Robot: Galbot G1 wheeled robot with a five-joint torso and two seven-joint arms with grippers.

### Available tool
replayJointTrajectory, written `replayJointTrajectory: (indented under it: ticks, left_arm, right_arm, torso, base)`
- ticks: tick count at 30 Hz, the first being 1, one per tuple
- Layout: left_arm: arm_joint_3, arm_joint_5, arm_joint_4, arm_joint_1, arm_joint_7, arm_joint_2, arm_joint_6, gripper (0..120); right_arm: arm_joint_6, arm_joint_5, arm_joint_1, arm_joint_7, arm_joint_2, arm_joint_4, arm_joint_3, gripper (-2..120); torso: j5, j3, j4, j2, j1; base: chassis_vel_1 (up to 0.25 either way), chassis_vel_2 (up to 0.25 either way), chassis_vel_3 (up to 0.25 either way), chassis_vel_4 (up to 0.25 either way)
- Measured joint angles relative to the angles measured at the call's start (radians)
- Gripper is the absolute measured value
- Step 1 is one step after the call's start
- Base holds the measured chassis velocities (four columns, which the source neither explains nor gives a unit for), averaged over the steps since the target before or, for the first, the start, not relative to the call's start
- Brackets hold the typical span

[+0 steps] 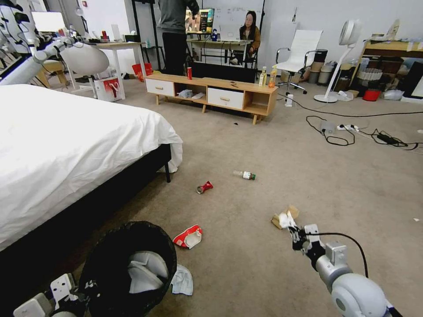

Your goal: Pick up the trash bin and place the garbage on the floor into it.

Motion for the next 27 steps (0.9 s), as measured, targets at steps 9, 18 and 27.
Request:
replayJointTrajectory:
  ticks: [9,18,27]
  left_arm:
    - [-0.002,-0.079,-0.018,-0.017,-0.016,0.035,0.001,2]
    - [0.017,-0.113,-0.026,-0.037,-0.015,0.071,0.001,2]
    - [0.047,-0.13,-0.031,-0.035,-0.013,0.093,0.001,2]
  right_arm:
    - [0.077,0.055,0.002,-0.013,-0.057,0.131,0.008,0]
    - [0.171,0.139,0.044,-0.036,-0.091,0.264,-0.029,0]
    - [0.233,0.385,0.213,-0.038,-0.169,0.384,-0.204,0]
  torso:
    - [-0.0002,0.0,0.0,0.0,0.0]
    - [0.0001,0.0,0.0,0.0,0.0]
    - [-0.0002,0.0,0.0,0.0,0.0]
  base:
    - [0.0,0.0,0.0,0.0]
    - [0.0,0.0,0.0,0.0]
    - [0.0,0.0,0.0,0.0]
